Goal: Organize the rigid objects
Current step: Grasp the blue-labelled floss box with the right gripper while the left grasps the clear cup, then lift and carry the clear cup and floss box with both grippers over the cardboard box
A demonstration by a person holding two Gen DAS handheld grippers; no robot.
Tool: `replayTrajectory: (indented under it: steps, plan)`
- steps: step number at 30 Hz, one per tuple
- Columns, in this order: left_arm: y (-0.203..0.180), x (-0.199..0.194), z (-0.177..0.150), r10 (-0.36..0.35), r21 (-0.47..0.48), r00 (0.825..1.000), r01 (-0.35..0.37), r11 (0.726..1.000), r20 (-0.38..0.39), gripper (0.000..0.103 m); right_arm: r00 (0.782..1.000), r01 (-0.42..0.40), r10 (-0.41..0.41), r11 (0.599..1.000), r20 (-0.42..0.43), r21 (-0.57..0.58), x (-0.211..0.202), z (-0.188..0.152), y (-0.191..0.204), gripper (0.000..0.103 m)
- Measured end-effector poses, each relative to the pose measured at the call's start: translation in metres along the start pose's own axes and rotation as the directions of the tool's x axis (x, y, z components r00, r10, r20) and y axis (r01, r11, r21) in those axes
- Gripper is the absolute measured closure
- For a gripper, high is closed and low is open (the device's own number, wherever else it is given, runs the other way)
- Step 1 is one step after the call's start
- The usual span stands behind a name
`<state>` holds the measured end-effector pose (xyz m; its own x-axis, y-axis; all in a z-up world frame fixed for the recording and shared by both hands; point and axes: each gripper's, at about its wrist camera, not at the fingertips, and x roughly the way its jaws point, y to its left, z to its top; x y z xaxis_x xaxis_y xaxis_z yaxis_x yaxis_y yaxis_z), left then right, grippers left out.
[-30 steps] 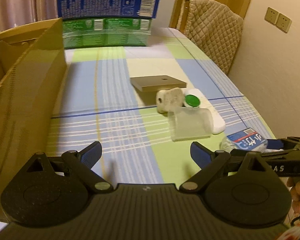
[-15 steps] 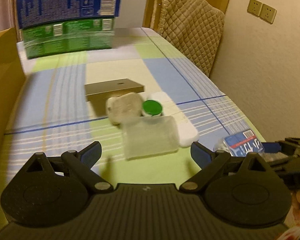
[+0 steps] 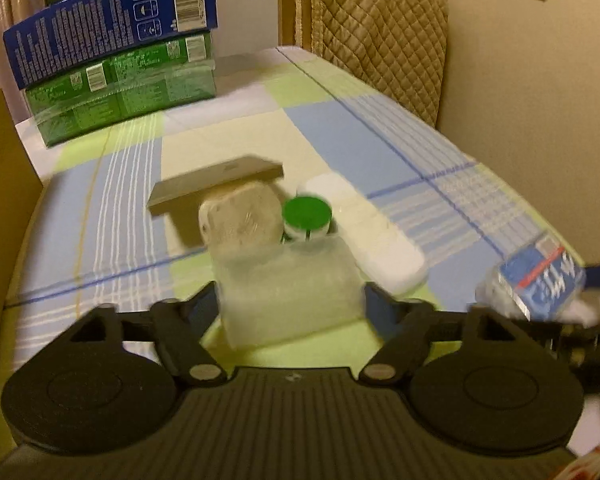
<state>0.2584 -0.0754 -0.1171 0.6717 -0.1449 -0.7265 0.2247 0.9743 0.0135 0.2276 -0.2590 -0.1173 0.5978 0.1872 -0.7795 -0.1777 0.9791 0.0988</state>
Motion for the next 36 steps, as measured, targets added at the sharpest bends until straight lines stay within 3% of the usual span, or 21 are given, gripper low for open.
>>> replayTrajectory:
  steps: [7, 13, 15, 26, 36]
  plan:
    - [0.023, -0.039, -0.037, -0.040, 0.010, 0.999, 0.040, 0.999, -0.021, 0.035, 1.000, -0.022, 0.022, 1.000, 0.010, 0.007, -0.009, -0.010, 0.005, 0.019]
    - [0.039, -0.064, -0.056, -0.013, -0.027, 1.000, 0.013, 1.000, -0.008, 0.035, 1.000, 0.012, -0.011, 1.000, 0.022, -0.010, -0.008, -0.013, 0.012, 0.019]
    - [0.043, -0.068, -0.059, 0.003, -0.054, 1.000, -0.002, 0.999, 0.007, 0.030, 0.999, 0.027, -0.027, 1.000, 0.028, -0.009, -0.007, -0.011, 0.015, 0.019]
    - [0.041, -0.071, -0.068, 0.040, -0.086, 0.998, -0.036, 0.996, 0.042, 0.026, 0.998, 0.057, -0.056, 0.998, 0.027, -0.033, -0.001, -0.007, 0.020, 0.018]
    - [0.031, -0.071, -0.071, 0.099, -0.051, 0.995, -0.098, 0.994, 0.025, 0.032, 0.997, 0.068, -0.067, 0.997, 0.026, -0.028, 0.001, -0.008, 0.021, 0.018]
